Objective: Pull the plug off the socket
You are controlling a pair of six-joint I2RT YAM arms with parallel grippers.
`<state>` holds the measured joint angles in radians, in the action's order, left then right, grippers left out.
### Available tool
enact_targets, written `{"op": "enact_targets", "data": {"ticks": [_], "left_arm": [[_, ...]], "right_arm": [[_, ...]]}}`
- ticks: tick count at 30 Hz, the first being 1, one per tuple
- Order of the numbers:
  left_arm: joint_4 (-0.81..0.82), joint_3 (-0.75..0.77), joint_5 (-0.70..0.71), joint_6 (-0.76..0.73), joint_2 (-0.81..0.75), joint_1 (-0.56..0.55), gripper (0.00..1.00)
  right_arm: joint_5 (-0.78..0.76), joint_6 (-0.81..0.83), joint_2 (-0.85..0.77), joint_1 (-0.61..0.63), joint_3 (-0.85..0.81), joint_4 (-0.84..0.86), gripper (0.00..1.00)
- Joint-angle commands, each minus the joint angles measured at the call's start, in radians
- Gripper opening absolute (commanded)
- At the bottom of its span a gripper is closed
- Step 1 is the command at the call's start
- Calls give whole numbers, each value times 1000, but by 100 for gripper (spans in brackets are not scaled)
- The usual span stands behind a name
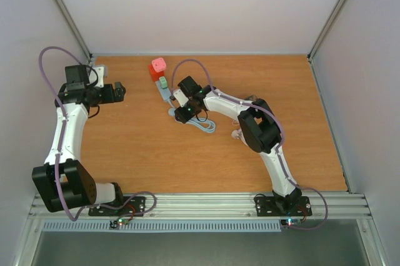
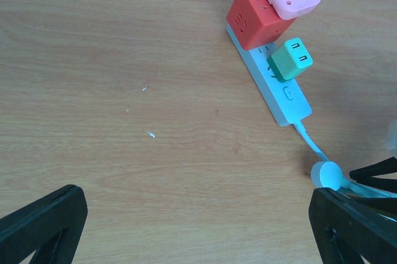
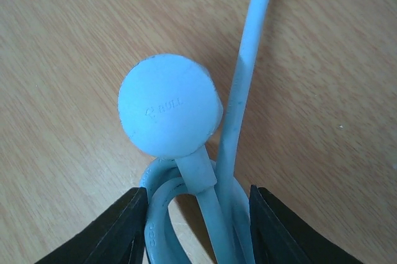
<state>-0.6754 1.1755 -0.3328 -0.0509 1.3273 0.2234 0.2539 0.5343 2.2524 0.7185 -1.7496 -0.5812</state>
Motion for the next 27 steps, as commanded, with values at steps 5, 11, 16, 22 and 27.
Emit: {"op": "enact_targets", "data": {"ticks": [5, 11, 16, 22, 27], "left_arm": [[0, 14, -28, -15, -30, 5, 100], [4, 10, -51, -13, -31, 5, 100], [8, 7, -59, -15, -30, 5, 100], [13, 4, -77, -15, -27, 5, 100], [15, 3, -97, -21, -16, 4, 100]], "right_arm": [[13, -3, -7, 14, 18, -33, 37], [43, -6, -53, 15, 83, -40, 32], [59, -2, -117, 14, 179, -27, 27], [102, 6, -211, 15, 298, -29, 26], [153, 33, -288, 15, 422, -39, 26]]}}
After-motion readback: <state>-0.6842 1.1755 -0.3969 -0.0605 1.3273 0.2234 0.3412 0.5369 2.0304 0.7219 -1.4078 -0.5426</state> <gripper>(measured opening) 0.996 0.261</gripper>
